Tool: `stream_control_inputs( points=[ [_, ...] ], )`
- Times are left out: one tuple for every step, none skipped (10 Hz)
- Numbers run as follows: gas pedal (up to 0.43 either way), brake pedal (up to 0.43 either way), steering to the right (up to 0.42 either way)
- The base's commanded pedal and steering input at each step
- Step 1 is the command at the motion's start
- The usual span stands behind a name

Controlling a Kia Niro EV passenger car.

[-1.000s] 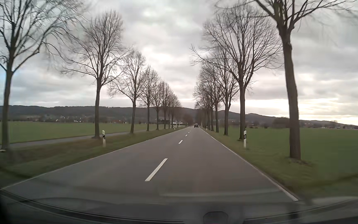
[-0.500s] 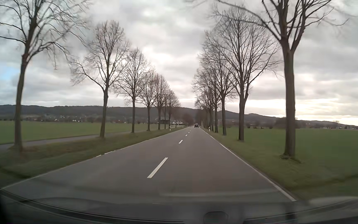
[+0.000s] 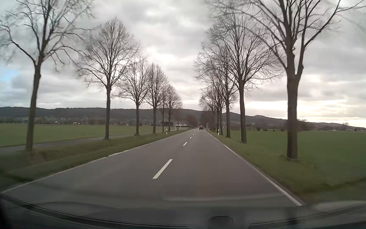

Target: Follow the waypoints while adhering to traffic rules and regulations

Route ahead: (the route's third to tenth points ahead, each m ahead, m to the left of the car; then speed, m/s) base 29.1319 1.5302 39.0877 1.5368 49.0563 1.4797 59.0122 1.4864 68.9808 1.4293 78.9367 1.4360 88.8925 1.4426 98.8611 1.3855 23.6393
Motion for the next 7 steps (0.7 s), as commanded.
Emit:
stream_control_inputs(
  points=[
    [0.311,0.0,0.004],
    [0.311,0.0,0.004],
    [0.311,0.0,0.004],
    [0.311,0.0,0.004],
    [0.311,0.0,0.004],
    [0.311,0.0,0.004],
    [0.35,0.0,0.004]
  ],
)
